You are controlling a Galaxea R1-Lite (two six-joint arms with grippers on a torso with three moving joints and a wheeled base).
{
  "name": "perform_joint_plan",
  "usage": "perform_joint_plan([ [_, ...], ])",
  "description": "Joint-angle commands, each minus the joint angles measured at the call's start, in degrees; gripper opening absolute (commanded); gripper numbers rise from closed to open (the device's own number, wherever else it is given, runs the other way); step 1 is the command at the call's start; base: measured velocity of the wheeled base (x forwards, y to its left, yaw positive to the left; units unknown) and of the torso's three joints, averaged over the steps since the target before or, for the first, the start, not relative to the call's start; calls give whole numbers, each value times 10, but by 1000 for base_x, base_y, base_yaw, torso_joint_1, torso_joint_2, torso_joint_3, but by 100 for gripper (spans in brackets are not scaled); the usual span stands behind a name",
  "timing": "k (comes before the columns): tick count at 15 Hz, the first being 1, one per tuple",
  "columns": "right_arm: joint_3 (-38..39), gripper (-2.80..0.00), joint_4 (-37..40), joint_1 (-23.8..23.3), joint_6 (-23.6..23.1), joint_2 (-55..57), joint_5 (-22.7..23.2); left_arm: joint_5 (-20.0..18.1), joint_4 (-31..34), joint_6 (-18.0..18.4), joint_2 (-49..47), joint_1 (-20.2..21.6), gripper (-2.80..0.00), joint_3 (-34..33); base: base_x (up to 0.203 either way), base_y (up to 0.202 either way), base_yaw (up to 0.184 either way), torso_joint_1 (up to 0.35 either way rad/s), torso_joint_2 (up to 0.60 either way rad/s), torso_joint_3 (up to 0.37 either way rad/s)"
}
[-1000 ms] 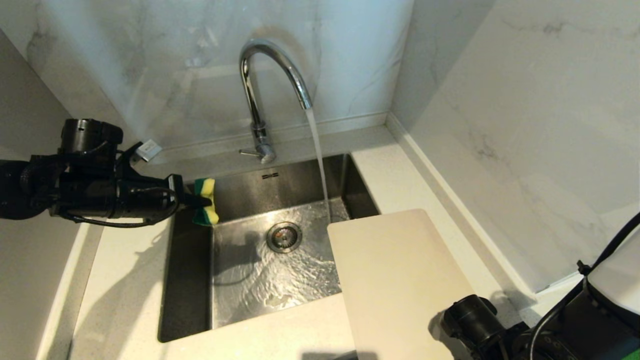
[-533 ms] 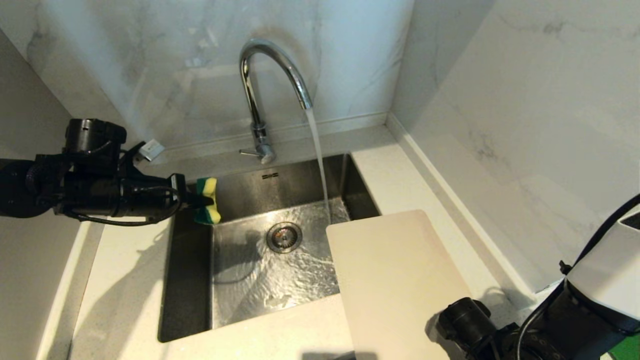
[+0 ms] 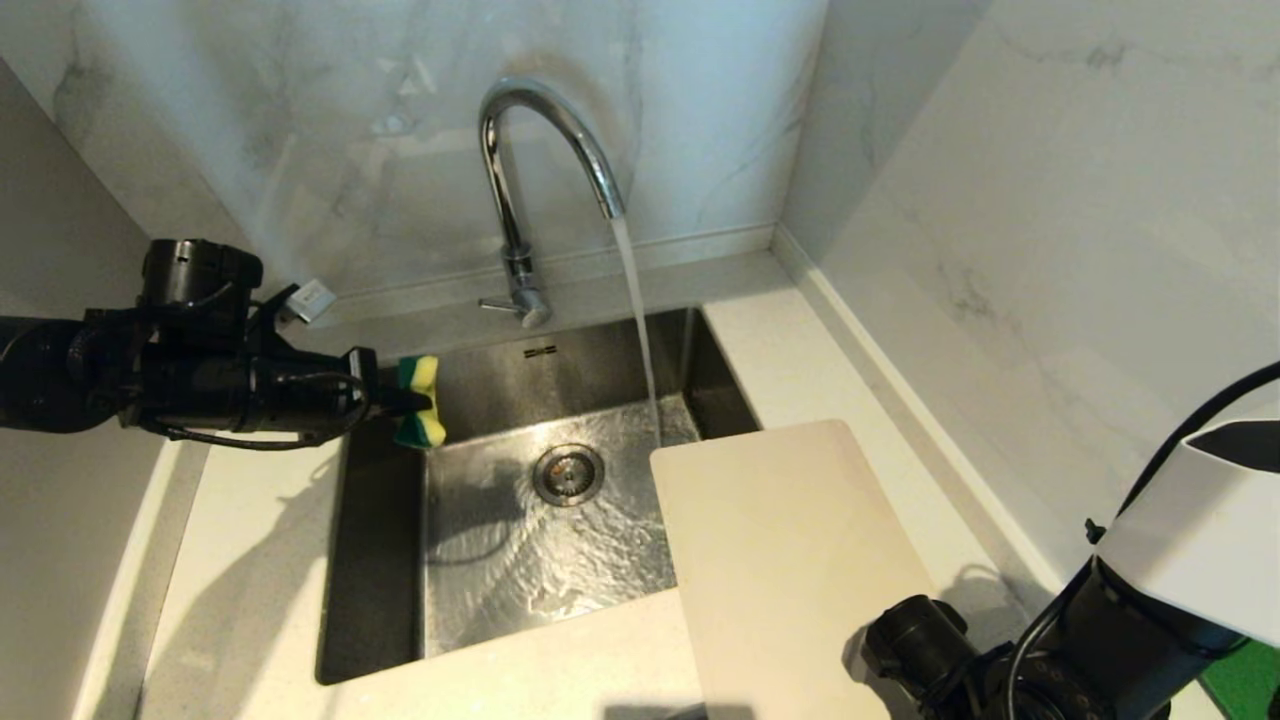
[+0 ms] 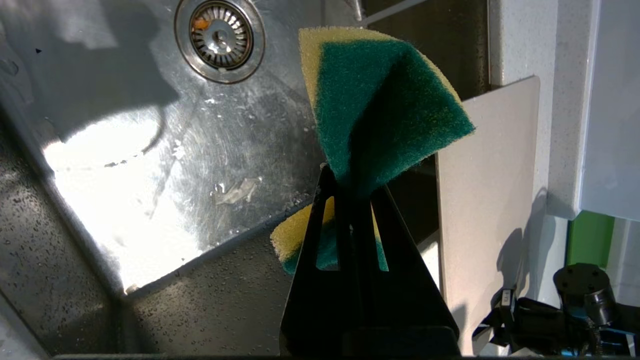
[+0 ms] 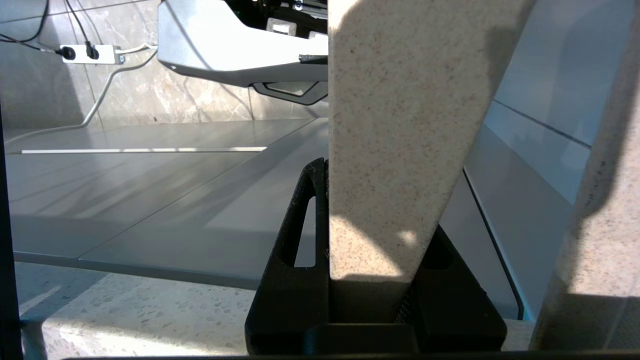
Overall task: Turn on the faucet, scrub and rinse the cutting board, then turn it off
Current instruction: Put down the cutting board
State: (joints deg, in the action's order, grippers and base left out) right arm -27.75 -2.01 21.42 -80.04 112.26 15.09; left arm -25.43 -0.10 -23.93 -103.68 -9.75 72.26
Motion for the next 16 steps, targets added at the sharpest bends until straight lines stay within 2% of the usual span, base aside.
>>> perform_joint_plan([
  [1,-1,-280,0,0,-5,11,1,-1,0,-2,-2,-3,-280,1,0,0,0,0,0,0],
  [15,-4,-280,-2,3,-11,17,-3,-1,0,-2,-13,-5,-280,7,0,0,0,0,0,0],
  [16,-2,0,-2,4,-11,17,-6,-1,0,-2,-12,-5,-280,7,0,0,0,0,0,0],
])
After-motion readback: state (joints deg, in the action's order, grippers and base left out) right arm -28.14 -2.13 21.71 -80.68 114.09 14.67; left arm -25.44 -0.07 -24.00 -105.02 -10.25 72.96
